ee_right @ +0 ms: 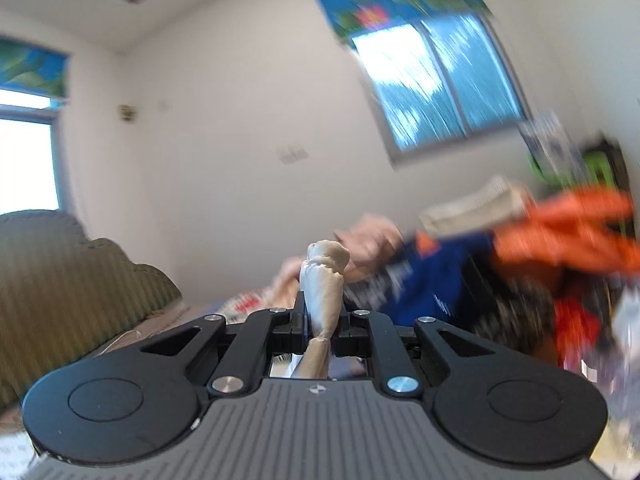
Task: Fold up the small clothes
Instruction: 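Lift the sleeve with the right tool and lay it across the jacket body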
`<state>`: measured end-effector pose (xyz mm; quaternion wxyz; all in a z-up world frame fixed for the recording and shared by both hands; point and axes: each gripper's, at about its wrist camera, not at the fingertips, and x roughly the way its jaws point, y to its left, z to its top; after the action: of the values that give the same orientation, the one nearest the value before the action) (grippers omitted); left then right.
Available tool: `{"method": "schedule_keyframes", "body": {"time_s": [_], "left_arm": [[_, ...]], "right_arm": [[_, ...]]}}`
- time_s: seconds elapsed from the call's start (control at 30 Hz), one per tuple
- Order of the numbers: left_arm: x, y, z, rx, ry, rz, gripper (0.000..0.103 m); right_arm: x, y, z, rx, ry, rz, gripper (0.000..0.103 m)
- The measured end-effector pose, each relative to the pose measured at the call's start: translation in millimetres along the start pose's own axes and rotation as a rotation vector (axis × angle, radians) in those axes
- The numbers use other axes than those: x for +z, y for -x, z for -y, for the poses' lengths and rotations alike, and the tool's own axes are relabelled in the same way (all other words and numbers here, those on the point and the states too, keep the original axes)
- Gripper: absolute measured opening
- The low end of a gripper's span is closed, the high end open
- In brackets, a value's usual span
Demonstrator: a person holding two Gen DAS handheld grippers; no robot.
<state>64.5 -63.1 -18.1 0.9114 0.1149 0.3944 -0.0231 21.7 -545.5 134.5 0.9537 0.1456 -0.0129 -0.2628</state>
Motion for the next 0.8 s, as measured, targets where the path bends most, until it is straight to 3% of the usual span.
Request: {"method": "schedule_keyframes", "body": {"time_s": [0.13, 0.33, 0.57, 0.8], "left_arm": [[2.1, -2.1, -5.0, -0.01, -0.013, 0.01, 0.103], [11.2, -7.7, -18.7, 0.003, -0.009, 0.055, 0.103], [15.9, -16.3, -47.0, 0.003, 0.084, 0.076, 0.103], [12.5, -22.8, -57.7, 0.031, 0.126, 0.129, 0.103]], "right_arm": [[10.0, 16.4, -45.3, 0.09, 0.108, 0.026, 0.015], [-6.4, 37.8, -109.7, 0.232, 0.222, -0.027, 0.015], [-43.8, 60.3, -183.9, 0.381, 0.284, -0.166, 0.016], [-102.0, 87.5, -262.9, 0.512, 0.375, -0.295, 0.016]]}}
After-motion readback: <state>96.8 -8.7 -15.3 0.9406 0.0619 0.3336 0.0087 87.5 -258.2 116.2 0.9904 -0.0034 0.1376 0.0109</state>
